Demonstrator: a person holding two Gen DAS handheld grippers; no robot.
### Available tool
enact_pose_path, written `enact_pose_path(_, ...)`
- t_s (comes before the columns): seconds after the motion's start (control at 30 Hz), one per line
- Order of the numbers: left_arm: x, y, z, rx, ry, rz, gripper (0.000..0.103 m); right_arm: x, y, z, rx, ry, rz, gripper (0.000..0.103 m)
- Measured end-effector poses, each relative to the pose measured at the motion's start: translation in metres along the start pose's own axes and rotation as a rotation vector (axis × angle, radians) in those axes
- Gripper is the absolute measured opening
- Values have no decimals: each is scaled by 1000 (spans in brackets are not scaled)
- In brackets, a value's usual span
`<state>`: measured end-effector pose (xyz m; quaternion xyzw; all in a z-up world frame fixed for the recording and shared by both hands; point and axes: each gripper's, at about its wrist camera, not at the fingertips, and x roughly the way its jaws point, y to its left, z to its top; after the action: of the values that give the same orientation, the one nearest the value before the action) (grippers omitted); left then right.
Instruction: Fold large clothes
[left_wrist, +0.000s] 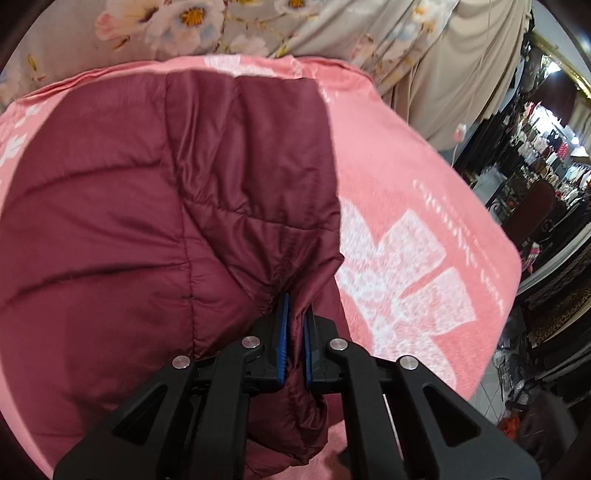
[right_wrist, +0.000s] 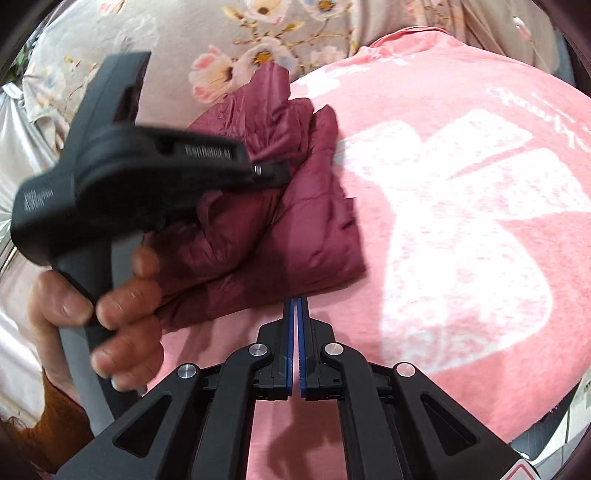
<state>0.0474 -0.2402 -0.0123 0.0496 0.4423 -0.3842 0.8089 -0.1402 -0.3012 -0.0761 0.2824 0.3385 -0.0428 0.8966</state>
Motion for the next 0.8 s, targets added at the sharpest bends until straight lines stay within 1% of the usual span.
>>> enact_pose_path(0.03,4,-1,-2,5,6,8,5,0,-2,1,-1,-3,-6,3)
enact_pose_path(0.1,11,-2,-1,10,17,17,6,-1,2,1,-7,-12,-16,11)
enact_pose_path(0.13,12,-3,-1,12,22,16,7,-4,-8,6,-13,-22,-23,11)
enact_pose_path(0.17,11,-2,0,12,24,-3,9,-7,-8,7,-22,-36,-23,12)
enact_pose_path(0.2,6,-1,1,1,25,-32,10,-6,-10,15,-33,-43,-22,15)
enact_pose_path(0.23,-4,2,5,-19,23,-74,12,-9,-9,17,-46,-56,-22,18)
enact_pose_path(0.3,-28,7,15,-41,-9,-149,22,-16,-7,23,-66,-93,-16,40)
enact_pose_path(0.33,-39,7,20,-39,-28,-171,32,-20,-4,25,-77,-116,-7,44)
enact_pose_path(0.37,-58,8,28,-29,-72,-186,40,-23,0,28,-92,-136,6,48)
enact_pose_path(0.43,-88,10,46,-1,-157,-159,42,-23,9,38,-121,-163,30,50)
enact_pose_path(0.47,-96,12,54,9,-180,-149,43,-24,9,40,-132,-175,38,53)
enact_pose_path(0.5,-101,14,61,14,-195,-134,44,-23,15,45,-144,-197,47,54)
enact_pose_path(0.57,-100,20,79,23,-206,-64,43,-15,19,62,-140,-215,57,54)
enact_pose_path(0.63,-87,24,90,29,-175,-19,43,-12,20,68,-121,-221,69,54)
enact_pose_path(0.67,-77,27,95,33,-144,-8,43,-6,21,72,-115,-217,70,54)
enact_pose_path(0.73,-59,31,100,37,-98,30,43,3,23,76,-110,-200,65,51)
enact_pose_path(0.77,-52,30,100,46,-85,47,42,5,23,75,-109,-199,66,45)
enact_pose_path(0.8,-45,31,101,51,-75,65,42,11,22,77,-103,-190,58,33)
